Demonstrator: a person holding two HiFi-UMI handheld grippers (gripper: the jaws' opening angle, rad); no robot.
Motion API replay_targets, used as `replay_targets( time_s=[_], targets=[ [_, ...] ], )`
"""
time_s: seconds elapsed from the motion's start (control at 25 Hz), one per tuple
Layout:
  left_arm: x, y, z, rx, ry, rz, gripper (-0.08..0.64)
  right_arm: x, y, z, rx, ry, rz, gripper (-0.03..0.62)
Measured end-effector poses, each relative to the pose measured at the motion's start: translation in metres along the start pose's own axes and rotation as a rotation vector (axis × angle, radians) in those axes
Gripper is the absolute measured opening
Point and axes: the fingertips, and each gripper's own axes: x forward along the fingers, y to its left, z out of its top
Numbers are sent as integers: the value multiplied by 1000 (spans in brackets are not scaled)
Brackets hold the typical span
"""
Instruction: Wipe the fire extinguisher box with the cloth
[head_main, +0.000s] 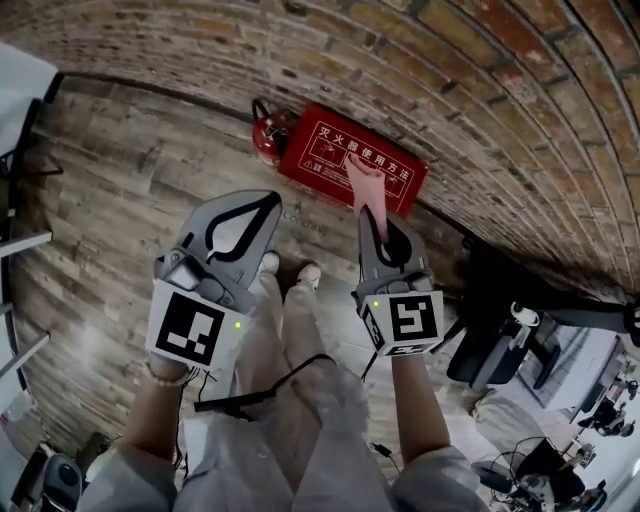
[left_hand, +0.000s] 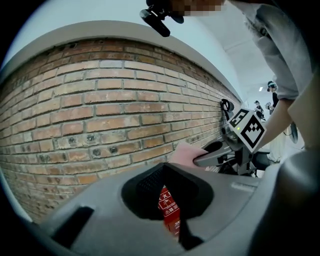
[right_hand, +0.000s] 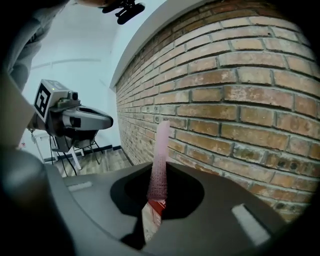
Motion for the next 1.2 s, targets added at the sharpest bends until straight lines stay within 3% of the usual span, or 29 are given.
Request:
replay_targets(
  time_s=[0.36,0.88,1.2],
  targets=[
    [19,28,-53,-8,34,48,-3,96,13,-23,-31,3,77,17],
    [33,46,-100,-34,74,79,-3,202,32,-61,-63,48,159,17],
    [48,50,-115,-12,107,88,-3,242,31,-90,-11,94,192,17]
  ],
)
